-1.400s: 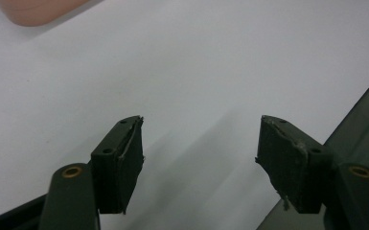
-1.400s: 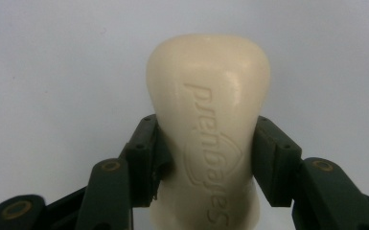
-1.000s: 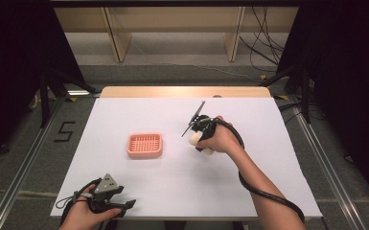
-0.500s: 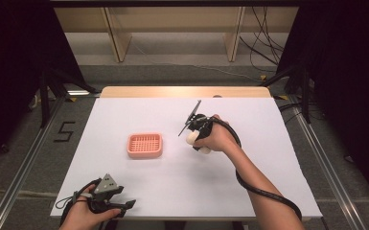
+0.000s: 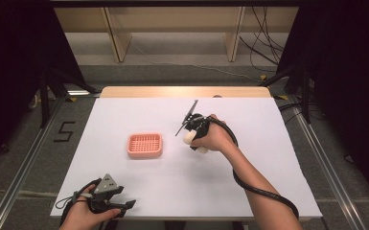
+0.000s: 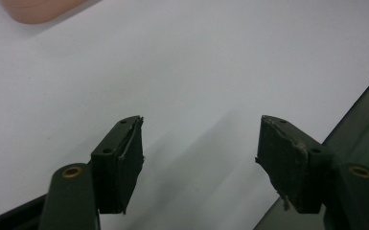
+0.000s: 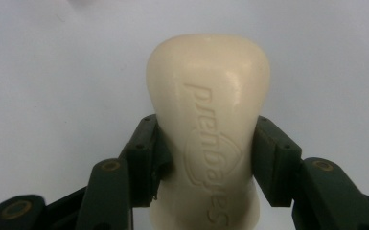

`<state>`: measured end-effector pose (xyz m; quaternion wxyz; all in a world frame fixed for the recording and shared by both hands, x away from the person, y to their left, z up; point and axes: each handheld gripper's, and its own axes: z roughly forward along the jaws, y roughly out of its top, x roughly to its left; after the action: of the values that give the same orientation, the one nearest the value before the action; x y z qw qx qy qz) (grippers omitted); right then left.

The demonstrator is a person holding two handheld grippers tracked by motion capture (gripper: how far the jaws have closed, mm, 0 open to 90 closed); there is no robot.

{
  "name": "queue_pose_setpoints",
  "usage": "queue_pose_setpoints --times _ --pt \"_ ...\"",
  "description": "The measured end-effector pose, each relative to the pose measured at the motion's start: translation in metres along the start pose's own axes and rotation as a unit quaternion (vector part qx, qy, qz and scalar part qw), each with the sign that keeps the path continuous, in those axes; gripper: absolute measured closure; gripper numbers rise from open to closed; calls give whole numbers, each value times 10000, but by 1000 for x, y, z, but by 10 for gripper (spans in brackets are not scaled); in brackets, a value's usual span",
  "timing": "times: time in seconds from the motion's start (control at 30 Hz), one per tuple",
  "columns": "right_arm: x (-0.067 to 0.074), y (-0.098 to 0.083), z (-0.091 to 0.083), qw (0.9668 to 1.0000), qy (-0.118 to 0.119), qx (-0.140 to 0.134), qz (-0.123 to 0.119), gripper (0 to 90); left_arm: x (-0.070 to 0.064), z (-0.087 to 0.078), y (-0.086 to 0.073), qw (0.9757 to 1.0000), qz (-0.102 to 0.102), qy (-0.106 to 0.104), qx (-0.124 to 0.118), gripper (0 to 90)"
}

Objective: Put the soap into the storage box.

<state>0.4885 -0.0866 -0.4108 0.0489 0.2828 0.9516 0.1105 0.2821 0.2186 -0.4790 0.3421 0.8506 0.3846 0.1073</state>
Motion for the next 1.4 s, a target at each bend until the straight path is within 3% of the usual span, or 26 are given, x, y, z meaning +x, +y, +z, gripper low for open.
queue_pose_setpoints --times 0.07,0.13,0.17,0.37,0.43,0.57,0.7,0.73,1.4 --pt "0 1 1 10000 19 -79 -38 505 0 0 0 10000 3 -1 1 324" --pt "3 2 1 9999 18 -64 76 505 0 0 0 10000 3 -2 2 323" --pt "2 3 0 10000 21 -52 -18 505 0 0 0 10000 -2 -8 -4 323" --pt "4 6 -1 10000 37 -32 10 505 0 0 0 10000 24 -4 16 323" --pt "3 7 0 9999 22 -67 -102 505 -1 0 0 10000 -29 -47 -28 323" --pt "6 9 0 10000 14 -38 -10 505 0 -1 0 10000 16 -15 9 323" --pt "5 11 1 9997 6 -109 -220 505 0 -1 0 10000 16 -17 6 323" --pt "7 12 0 9999 36 -69 -105 505 0 -1 0 10000 14 -19 5 323" --pt "12 22 1 9998 18 -95 -156 505 0 -1 1 9999 111 -20 11 323"
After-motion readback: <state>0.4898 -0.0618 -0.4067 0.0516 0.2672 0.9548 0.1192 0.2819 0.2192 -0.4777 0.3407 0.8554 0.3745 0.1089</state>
